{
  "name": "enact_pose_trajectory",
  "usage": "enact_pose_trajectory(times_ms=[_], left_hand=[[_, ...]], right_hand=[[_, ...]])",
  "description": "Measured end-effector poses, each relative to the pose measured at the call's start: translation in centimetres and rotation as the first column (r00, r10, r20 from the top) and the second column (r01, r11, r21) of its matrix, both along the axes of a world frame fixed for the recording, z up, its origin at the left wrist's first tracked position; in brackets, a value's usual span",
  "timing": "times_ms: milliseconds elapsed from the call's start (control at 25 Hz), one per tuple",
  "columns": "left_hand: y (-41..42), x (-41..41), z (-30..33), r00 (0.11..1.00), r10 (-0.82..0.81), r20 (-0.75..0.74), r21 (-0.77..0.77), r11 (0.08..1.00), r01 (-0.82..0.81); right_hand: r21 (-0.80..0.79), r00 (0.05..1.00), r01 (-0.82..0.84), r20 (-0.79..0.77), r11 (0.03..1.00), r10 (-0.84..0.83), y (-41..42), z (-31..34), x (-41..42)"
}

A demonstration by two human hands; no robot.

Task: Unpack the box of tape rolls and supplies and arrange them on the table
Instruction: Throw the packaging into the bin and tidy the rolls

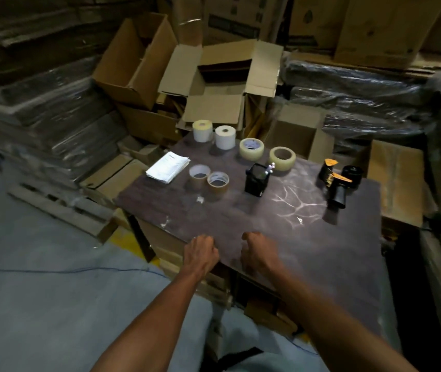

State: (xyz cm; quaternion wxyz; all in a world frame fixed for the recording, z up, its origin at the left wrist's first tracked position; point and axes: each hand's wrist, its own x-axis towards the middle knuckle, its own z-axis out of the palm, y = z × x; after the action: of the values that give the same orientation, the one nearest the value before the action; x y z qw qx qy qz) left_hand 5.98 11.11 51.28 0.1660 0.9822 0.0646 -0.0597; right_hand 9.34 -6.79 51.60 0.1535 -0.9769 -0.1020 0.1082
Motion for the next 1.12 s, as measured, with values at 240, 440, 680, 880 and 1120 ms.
enact_pose_trajectory(times_ms=[240,440,680,880,1120], left_hand=[[6.1,7.5,0.5,1.0,0.004,-0.019,0.004,1.0,-0.004],[8.9,13.2,0.7,0.999,-0.009,-0.035,-0.04,0.999,0.007],[11.0,21.5,1.6,0.996,-0.093,0.001,-0.063,0.994,0.093],[12.3,28.4,2.2,0.967,-0.254,-0.013,-0.043,0.966,0.253],[12.9,33.3,0.6,0.859,-0.464,-0.214,-0.032,0.883,0.469]], right_hand=[[-0.013,0.999,0.014,-0.041,1.0,-0.015,5.3,0.5,7.6],[0.007,0.998,0.039,-0.057,0.999,-0.038,7.8,1.2,13.1],[0.056,0.99,0.129,-0.066,0.99,-0.126,10.3,0.7,19.3],[0.079,0.982,0.191,-0.024,0.978,-0.189,12.7,0.4,23.3],[0.065,0.959,0.264,-0.121,0.962,-0.255,14.8,-0.4,25.4]])
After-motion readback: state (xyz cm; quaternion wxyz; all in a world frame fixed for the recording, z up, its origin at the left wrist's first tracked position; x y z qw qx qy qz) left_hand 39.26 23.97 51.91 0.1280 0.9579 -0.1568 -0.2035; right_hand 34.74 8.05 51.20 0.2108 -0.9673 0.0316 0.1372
